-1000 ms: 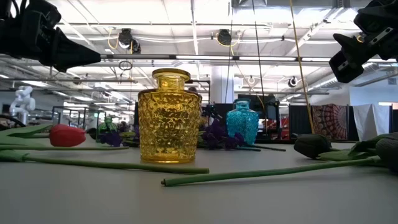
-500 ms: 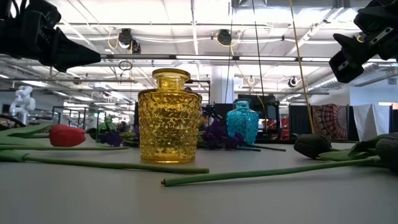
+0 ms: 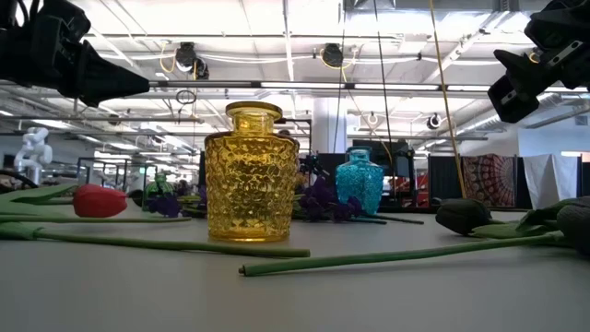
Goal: Sort flowers into vase by color
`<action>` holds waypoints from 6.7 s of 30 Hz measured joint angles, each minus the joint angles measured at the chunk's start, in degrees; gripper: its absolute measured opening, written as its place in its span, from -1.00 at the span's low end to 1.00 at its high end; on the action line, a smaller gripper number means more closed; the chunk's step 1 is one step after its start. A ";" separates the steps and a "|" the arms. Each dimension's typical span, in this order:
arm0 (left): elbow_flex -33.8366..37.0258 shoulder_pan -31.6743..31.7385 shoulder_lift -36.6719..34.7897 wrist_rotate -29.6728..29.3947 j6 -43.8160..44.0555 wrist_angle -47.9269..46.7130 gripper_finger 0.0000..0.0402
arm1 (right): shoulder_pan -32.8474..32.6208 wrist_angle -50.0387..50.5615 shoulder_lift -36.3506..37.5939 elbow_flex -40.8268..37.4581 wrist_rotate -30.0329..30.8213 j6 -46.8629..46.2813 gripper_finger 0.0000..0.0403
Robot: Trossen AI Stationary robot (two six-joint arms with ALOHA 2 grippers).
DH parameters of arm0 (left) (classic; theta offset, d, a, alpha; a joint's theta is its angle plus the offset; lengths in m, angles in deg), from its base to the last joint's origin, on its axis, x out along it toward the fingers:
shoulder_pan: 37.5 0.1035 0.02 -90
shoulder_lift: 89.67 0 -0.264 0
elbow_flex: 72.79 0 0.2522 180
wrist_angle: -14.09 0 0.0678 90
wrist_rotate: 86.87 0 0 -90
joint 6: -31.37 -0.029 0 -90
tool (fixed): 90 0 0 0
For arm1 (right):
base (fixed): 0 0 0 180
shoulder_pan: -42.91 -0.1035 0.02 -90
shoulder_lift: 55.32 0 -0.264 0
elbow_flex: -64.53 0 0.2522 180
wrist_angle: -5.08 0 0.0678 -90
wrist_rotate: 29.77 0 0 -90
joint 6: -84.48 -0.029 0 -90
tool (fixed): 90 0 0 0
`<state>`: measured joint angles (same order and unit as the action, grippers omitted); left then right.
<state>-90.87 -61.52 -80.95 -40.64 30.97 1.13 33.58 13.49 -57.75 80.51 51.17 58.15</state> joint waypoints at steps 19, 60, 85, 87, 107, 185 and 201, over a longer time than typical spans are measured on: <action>0.00 0.00 0.00 0.00 -0.01 0.01 -0.49 | -0.01 0.00 0.00 0.00 -0.02 0.00 -0.03; -0.01 0.01 0.00 0.00 -0.01 0.01 -0.49 | 0.01 -0.44 0.00 0.00 0.20 -1.33 -0.03; 0.00 -0.01 -0.01 0.00 0.00 0.00 -0.49 | 0.01 -0.58 0.00 0.00 9.14 -7.09 -0.03; 0.00 -0.01 -0.01 0.00 -0.02 0.00 -0.49 | 0.01 -0.70 -0.02 0.00 9.40 -7.38 -0.03; 0.00 -0.01 -0.01 0.00 -0.02 0.00 -0.49 | 0.01 0.67 -25.67 18.11 13.75 0.03 -0.03; 0.00 0.00 0.01 0.00 -0.01 -0.20 -0.49 | 19.42 33.97 -120.68 94.05 7.04 23.44 -0.03; 0.00 0.01 -0.01 0.00 0.00 -0.26 -0.49 | 19.46 32.54 -126.14 94.03 8.08 22.42 -0.03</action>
<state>-90.87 -61.51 -80.96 -40.64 30.97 0.87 53.04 46.03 -183.89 174.54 59.25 80.58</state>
